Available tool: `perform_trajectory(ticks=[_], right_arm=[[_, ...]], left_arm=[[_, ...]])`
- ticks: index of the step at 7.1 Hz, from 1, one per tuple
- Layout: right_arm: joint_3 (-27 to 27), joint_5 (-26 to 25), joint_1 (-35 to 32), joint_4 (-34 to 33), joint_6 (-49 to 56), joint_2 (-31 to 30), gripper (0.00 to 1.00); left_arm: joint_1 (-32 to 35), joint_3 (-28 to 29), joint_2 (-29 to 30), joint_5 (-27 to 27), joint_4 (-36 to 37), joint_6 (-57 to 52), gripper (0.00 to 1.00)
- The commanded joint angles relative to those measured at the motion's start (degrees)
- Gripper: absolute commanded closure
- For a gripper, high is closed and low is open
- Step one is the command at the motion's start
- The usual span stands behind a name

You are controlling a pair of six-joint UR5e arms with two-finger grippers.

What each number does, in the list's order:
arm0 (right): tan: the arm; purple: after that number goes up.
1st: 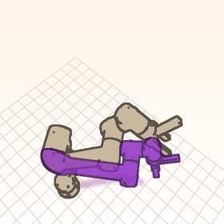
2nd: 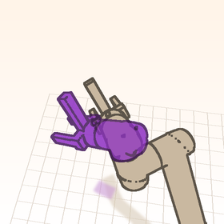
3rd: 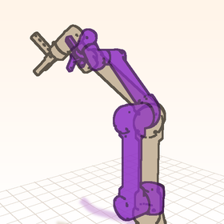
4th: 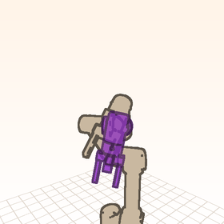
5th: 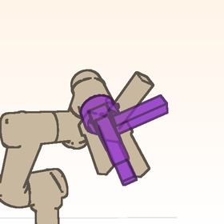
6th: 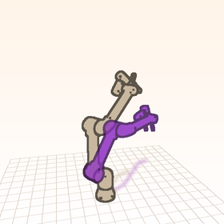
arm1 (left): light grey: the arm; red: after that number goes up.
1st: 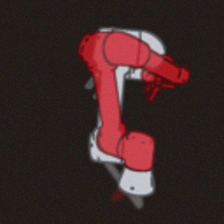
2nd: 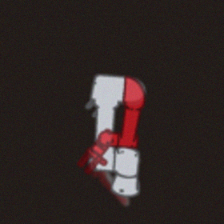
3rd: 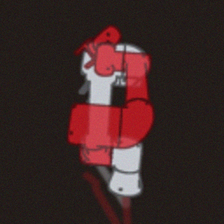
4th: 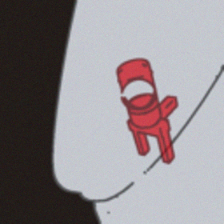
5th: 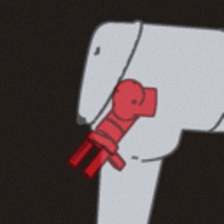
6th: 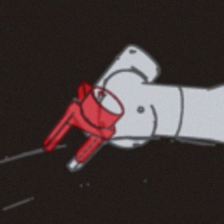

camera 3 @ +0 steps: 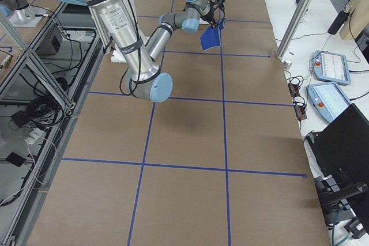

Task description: Hang towel on rack

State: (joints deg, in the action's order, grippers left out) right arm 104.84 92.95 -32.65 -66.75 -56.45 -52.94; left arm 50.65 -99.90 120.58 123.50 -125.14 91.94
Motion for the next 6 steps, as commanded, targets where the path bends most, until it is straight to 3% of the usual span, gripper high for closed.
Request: perform_trajectory(ticks=[1, 5, 6], right_arm=[[0.1, -9.61, 6.26, -0.05, 0.2, 2.14, 1.0], [0.01, -13.41, 9.44, -0.31, 0.29, 2.75, 1.0], [-0.08, -13.41, 9.53, -0.31, 0.29, 2.84, 1.0]], left_arm=[[-1.69, 1.02, 3.59, -1.16, 0.16, 16.11, 0.01], [-3.79, 1.46, 5.19, -2.03, -0.45, 20.56, 0.02], [-4.5, 1.11, 5.1, -3.17, -0.54, 20.56, 0.06]])
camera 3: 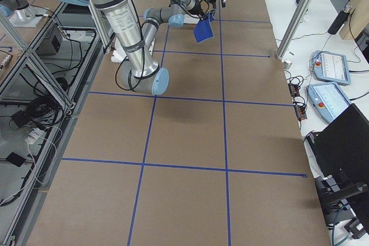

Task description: Hang towel on rack

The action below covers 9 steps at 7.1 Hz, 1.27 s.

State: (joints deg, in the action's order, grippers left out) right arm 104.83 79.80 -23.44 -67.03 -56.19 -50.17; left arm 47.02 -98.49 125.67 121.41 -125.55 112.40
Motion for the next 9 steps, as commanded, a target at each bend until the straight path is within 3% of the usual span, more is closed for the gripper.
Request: perform_trajectory(ticks=[1, 2, 6, 9], right_arm=[[-0.24, -0.26, 0.32, -0.03, 0.12, 0.34, 1.0], [-0.24, -0.26, 0.32, -0.03, 0.2, 0.34, 1.0], [-0.33, -0.17, 0.15, -0.12, 0.91, 0.43, 1.0], [-0.33, -0.17, -0.56, -0.12, 1.0, 0.34, 1.0]], left_arm=[[-1.4, -0.21, -0.07, -1.09, -1.97, 0.01, 0.32], [-1.92, -0.21, -0.25, -1.09, -2.77, -0.07, 0.53], [-2.19, -0.3, -0.87, -1.09, -4.36, -0.16, 0.52], [-2.19, -1.43, -2.18, -0.74, -4.53, -0.69, 0.46]])
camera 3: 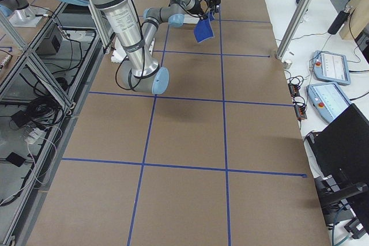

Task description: Hang towel on rack

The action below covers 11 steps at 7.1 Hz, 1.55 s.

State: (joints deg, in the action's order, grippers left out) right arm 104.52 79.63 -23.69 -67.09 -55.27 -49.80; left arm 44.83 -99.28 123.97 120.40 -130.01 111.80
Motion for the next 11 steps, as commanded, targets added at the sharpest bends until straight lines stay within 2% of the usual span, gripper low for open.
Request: perform_trajectory(ticks=[1, 5, 6, 7, 8, 9, 11], right_arm=[[-0.02, 0.0, -0.39, -0.06, 0.07, -0.04, 1.0], [-0.02, 0.0, -0.65, -0.06, -0.02, 0.05, 1.0], [-0.02, 0.0, -0.65, -0.06, -0.02, 0.05, 1.0], [-0.02, 0.0, -0.65, -0.06, -0.02, 0.05, 1.0], [-0.02, 0.0, -0.65, -0.24, -0.02, -0.04, 1.0], [-0.02, 0.0, -0.74, -0.24, -0.02, -0.04, 1.0], [-0.02, 0.0, -0.74, -0.06, -0.8, -0.12, 1.0]], left_arm=[[0.08, -0.73, -0.49, 0.27, -0.07, -0.1, 0.46], [-0.18, -0.65, -0.31, -0.08, -0.15, -0.1, 0.46], [-0.44, -0.65, -0.31, -0.08, -0.24, -0.01, 0.5], [-0.79, -0.65, -0.31, -0.08, -0.24, 0.08, 0.67], [-0.88, -0.73, -0.31, -0.08, -0.24, 0.08, 0.9], [-0.8, -1.0, -0.31, -0.08, -0.24, 0.17, 1.0], [-0.8, -1.7, -0.48, -0.08, -0.24, 0.17, 1.0]])
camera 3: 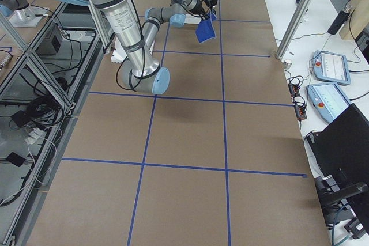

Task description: Hang towel on rack

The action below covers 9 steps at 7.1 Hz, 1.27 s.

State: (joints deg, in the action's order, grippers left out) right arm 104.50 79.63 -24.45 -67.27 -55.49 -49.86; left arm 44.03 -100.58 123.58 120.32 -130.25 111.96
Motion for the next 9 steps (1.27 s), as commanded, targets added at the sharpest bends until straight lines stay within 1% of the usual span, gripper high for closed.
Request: perform_trajectory(ticks=[1, 2, 3, 4, 5, 6, 7, 8, 9], right_arm=[[0.17, 0.09, -0.07, 0.21, -1.1, -0.15, 1.0], [0.26, 0.52, -0.77, 0.21, -7.11, -0.33, 0.8], [0.35, 1.83, -1.47, 0.13, -9.35, -0.59, 0.01], [2.0, 5.07, -3.39, -0.75, -9.37, -0.85, 0.0], [2.46, 14.67, -8.63, -4.67, -9.46, -0.86, 0.0], [2.46, 22.77, -13.9, -7.84, -9.2, -1.81, 0.0], [2.29, 25.81, -17.53, -9.09, -8.76, -3.74, 0.0], [1.5, 28.36, -20.52, -12.32, -4.67, -4.71, 0.0], [1.49, 31.96, -24.47, -18.27, 1.64, -5.42, 0.0]], left_arm=[[0.0, -0.49, -0.61, 0.0, 0.0, -0.25, 1.0], [0.09, -0.49, -0.97, 0.0, 0.0, -0.25, 1.0], [0.0, -0.32, -0.97, 0.0, 0.0, -0.34, 1.0], [0.09, -0.32, -0.97, 0.0, 0.09, -0.34, 1.0], [0.27, -0.4, -1.58, 0.0, 0.09, -0.43, 1.0], [0.53, -0.58, -2.19, 0.0, 0.17, -0.69, 1.0], [0.62, -1.8, -4.03, 0.09, 0.17, -2.0, 1.0], [1.05, -3.38, -6.66, 0.52, 0.26, -4.1, 1.0], [1.32, -4.7, -9.21, 0.61, 0.26, -6.21, 1.0]])
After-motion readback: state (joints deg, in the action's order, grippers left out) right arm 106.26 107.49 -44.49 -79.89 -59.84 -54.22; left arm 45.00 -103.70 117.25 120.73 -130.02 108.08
